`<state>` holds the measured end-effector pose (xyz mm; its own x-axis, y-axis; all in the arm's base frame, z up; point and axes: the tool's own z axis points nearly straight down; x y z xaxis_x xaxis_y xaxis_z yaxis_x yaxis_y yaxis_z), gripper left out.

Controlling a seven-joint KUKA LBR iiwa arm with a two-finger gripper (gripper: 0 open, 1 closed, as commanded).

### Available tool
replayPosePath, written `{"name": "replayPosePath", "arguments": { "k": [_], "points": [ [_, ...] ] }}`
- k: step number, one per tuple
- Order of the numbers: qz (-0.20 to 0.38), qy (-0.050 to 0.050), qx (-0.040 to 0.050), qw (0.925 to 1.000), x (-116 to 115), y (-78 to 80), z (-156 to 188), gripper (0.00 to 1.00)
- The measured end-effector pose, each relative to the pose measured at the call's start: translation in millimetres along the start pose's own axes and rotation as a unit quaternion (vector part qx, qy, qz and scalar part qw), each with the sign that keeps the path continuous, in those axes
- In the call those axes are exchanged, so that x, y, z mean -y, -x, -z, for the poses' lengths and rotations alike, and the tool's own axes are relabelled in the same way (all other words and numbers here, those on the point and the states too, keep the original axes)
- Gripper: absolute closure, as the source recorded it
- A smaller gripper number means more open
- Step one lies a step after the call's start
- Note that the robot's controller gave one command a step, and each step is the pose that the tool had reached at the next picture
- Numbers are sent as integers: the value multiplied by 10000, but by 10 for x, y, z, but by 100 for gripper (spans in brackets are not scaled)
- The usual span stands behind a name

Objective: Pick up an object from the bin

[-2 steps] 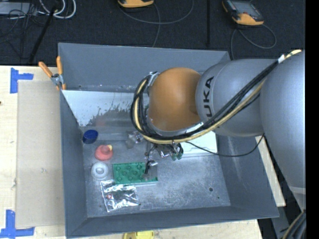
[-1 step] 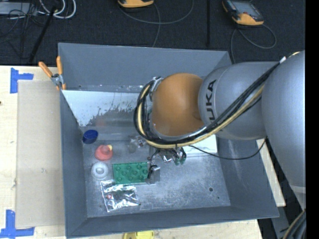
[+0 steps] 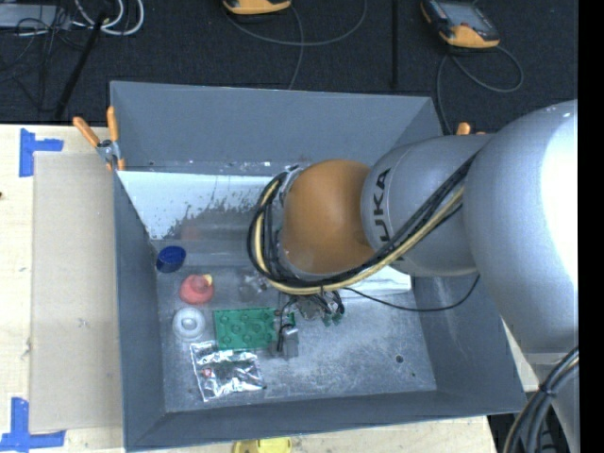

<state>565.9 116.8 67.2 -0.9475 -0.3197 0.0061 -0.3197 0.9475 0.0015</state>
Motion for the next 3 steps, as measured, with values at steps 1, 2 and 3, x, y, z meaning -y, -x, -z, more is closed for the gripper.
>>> {"name": "replayPosePath", "arguments": {
  "k": [1,2,3],
  "points": [
    [-21,5,2,10000,5,4,1,0],
    [-35,4,-7,10000,9,13,33,100],
    [-55,-4,46,10000,11,20,303,100]
  ]
}}
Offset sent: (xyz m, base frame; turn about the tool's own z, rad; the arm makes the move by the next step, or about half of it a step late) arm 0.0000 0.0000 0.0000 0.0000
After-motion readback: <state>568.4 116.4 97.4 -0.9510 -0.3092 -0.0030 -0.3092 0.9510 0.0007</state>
